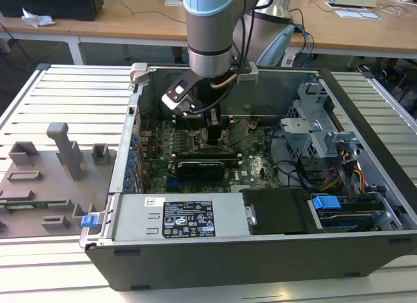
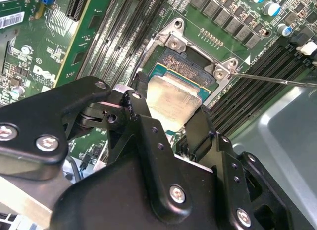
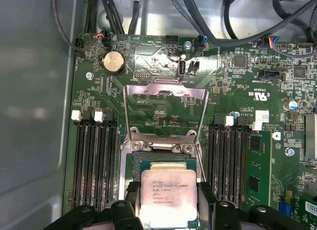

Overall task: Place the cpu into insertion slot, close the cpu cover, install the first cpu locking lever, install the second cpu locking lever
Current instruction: 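Place the cpu into insertion slot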

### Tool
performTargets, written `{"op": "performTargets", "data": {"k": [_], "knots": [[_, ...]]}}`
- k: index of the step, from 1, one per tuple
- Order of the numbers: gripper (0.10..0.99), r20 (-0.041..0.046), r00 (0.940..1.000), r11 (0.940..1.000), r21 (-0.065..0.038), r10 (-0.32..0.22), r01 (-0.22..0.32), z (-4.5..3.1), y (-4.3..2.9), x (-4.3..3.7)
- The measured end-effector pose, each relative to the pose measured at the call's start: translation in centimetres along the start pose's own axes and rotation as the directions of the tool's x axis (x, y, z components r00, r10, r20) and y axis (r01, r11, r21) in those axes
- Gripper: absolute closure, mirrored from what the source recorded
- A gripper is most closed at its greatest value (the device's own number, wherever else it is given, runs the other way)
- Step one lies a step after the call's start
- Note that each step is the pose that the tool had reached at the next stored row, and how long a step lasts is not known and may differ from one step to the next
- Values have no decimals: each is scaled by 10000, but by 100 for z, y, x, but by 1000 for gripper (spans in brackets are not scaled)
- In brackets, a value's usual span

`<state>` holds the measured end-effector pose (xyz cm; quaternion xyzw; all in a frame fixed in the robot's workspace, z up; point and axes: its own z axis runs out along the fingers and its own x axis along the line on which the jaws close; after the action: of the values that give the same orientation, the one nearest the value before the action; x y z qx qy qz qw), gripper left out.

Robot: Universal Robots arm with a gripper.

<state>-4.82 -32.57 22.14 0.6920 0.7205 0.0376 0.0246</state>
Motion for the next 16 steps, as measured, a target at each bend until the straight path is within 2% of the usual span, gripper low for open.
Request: {"op": "performTargets", "data": {"k": [16], "knots": [[541,0,10000,10000,0,0,0,84,-7,-1]]}}
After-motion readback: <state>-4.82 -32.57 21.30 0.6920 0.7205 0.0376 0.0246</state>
